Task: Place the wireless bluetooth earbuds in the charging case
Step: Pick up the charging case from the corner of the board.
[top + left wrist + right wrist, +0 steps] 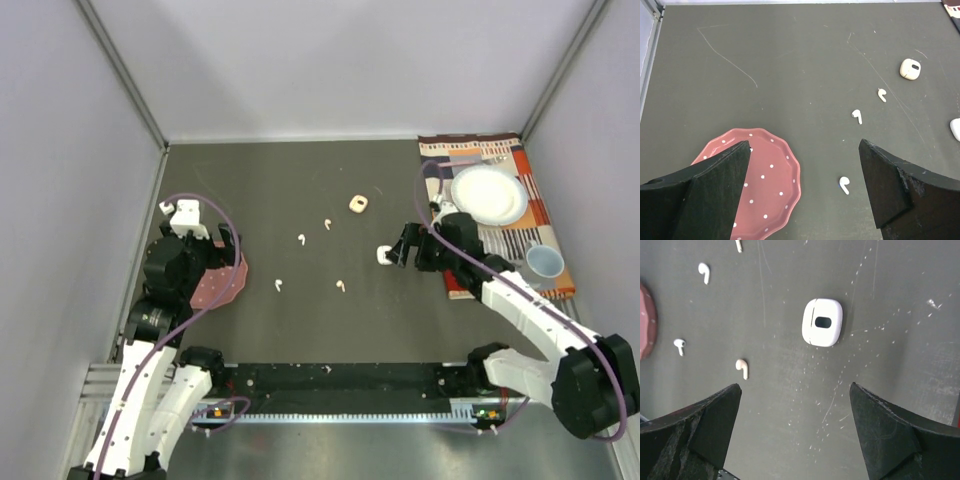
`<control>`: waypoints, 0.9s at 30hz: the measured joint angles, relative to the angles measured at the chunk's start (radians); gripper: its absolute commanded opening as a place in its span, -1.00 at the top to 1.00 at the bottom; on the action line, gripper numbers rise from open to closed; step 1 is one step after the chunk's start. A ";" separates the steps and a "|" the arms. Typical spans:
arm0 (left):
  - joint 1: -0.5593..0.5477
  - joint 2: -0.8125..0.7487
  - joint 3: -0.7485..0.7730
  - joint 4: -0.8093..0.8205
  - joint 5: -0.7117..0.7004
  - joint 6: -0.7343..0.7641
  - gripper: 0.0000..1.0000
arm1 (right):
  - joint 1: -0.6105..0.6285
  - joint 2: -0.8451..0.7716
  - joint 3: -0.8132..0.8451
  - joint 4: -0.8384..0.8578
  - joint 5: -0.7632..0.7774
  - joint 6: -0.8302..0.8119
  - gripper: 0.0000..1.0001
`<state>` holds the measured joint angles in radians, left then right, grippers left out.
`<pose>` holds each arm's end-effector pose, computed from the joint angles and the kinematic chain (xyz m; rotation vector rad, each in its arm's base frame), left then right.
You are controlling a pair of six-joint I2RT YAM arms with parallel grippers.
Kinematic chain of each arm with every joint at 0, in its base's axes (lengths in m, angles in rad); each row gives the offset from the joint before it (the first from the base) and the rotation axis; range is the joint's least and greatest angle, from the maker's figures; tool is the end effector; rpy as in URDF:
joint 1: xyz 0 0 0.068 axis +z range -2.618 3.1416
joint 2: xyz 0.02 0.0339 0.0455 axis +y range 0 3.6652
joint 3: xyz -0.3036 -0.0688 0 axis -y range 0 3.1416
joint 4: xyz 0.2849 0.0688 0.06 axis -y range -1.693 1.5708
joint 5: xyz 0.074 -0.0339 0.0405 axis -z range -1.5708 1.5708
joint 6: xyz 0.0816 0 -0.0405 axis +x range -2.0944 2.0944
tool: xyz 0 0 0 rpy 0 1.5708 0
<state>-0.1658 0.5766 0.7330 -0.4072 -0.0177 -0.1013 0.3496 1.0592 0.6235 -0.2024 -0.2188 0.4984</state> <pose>0.1859 -0.0296 0.3440 0.0463 1.8244 -0.1726 0.2555 0.1120 0.2209 0.0438 2.2840 0.7007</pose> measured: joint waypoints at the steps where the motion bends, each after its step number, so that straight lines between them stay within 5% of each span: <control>1: 0.000 0.000 0.000 -0.001 0.000 0.000 -0.91 | 0.029 0.010 0.006 -0.010 0.031 -0.007 -0.79; 27: 0.000 0.009 0.000 -0.016 -0.010 0.004 -0.90 | 0.223 0.501 0.283 -0.069 0.420 -0.121 -0.83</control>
<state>-0.1658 0.5854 0.7330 -0.4229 -0.0280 -0.0975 0.5724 1.5604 0.9070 -0.2710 0.2016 0.3779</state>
